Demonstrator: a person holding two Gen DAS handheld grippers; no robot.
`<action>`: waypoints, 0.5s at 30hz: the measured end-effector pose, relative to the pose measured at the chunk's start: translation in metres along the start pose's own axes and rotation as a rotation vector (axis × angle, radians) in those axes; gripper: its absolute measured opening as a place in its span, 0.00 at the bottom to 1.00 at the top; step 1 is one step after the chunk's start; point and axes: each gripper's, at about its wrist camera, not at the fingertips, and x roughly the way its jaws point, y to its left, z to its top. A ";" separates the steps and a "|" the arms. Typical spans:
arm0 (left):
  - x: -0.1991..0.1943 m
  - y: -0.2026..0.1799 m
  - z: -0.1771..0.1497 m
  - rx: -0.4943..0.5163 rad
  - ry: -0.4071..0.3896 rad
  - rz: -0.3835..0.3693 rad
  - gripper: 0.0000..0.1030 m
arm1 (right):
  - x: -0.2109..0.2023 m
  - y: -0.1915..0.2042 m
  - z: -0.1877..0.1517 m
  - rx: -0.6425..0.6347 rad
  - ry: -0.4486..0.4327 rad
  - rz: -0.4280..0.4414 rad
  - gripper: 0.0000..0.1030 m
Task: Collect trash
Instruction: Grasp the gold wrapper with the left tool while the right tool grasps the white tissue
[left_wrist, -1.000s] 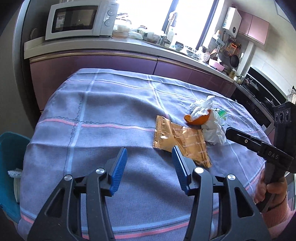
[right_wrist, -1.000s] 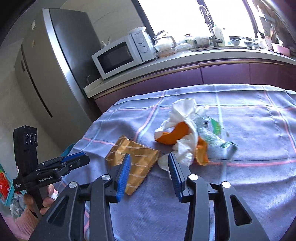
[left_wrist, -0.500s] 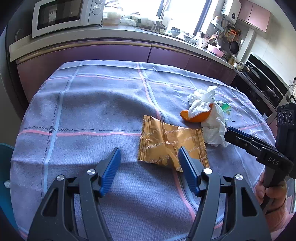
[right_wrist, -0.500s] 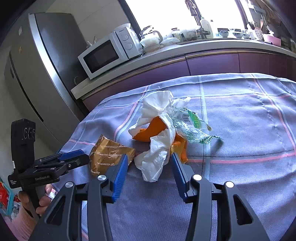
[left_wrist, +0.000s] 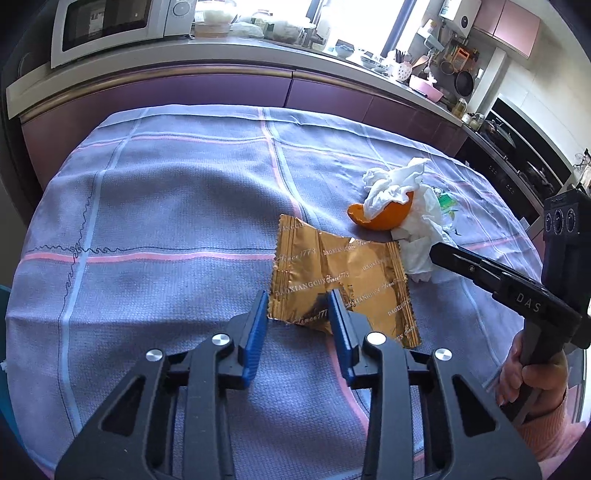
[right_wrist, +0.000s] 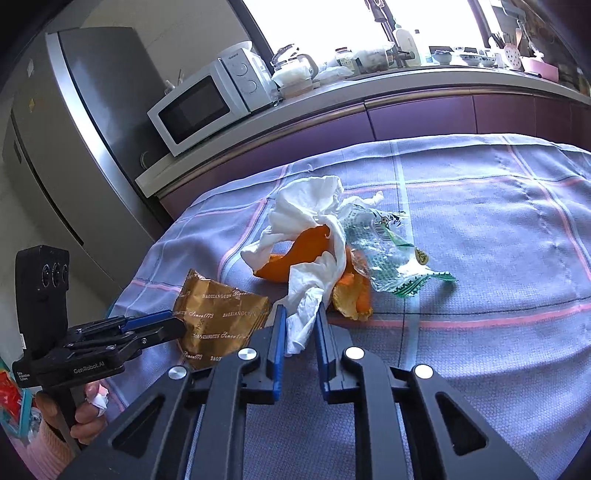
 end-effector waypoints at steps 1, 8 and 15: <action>0.000 -0.001 -0.001 -0.001 0.003 -0.004 0.21 | -0.002 0.001 0.000 -0.003 -0.008 -0.001 0.09; -0.007 -0.008 -0.006 0.013 -0.016 -0.022 0.05 | -0.018 0.003 -0.001 -0.027 -0.054 -0.005 0.06; -0.027 -0.014 -0.014 0.029 -0.062 -0.047 0.02 | -0.034 0.004 -0.002 -0.029 -0.085 -0.003 0.06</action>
